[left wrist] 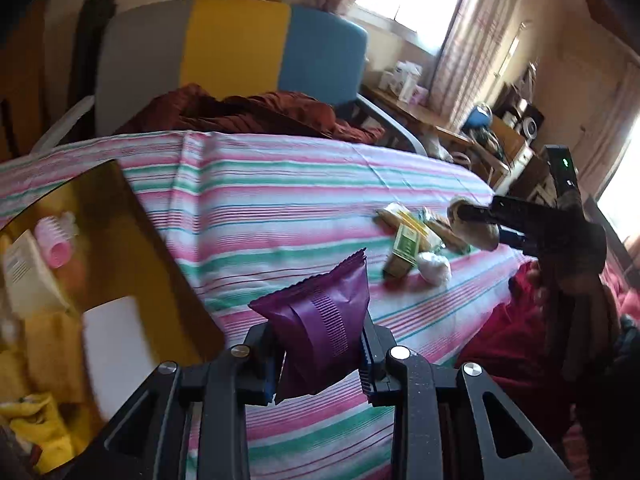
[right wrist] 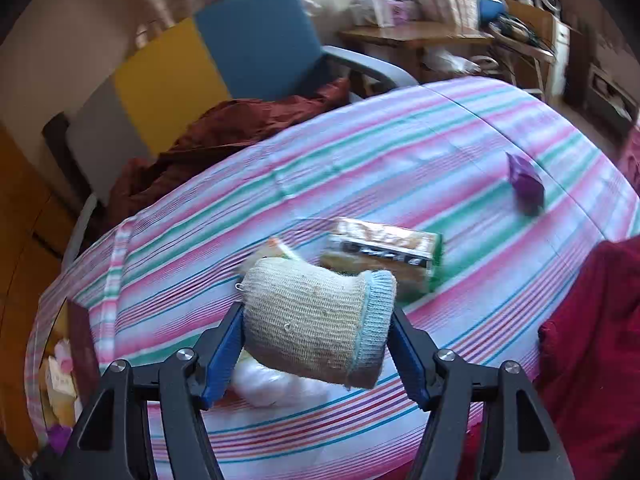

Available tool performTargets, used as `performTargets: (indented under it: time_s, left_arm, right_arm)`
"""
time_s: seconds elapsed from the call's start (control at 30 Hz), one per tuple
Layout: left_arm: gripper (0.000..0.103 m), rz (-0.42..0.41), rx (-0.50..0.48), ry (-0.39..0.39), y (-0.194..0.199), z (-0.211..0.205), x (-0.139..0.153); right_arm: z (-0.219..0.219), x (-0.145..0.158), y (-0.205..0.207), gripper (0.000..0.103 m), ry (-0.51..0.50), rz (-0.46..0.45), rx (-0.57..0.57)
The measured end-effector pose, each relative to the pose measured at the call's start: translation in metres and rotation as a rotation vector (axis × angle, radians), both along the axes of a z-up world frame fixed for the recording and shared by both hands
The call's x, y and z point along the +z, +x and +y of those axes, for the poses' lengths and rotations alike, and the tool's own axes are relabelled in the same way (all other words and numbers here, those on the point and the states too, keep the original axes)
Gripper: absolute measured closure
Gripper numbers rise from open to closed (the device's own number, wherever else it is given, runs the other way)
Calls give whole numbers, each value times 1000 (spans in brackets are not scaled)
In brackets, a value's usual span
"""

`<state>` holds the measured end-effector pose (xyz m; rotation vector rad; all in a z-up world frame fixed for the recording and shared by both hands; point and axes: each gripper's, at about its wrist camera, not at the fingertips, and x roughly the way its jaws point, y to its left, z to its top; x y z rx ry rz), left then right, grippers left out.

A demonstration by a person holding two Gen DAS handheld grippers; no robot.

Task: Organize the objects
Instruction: 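Carry the purple wrapper and white sock to the gold tray and release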

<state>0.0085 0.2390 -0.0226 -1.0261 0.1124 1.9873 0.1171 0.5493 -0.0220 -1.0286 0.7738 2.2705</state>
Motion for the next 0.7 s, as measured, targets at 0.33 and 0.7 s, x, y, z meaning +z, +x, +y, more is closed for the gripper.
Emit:
performTargets:
  time_s: [0.33, 0.7]
  left_arm:
    - [72, -25, 246, 69, -32, -110, 13]
    - [72, -34, 463, 87, -50, -212, 4]
  right_arm:
    - [-147, 34, -63, 34, 35, 55, 429]
    - [-265, 20, -111, 34, -1, 29, 726]
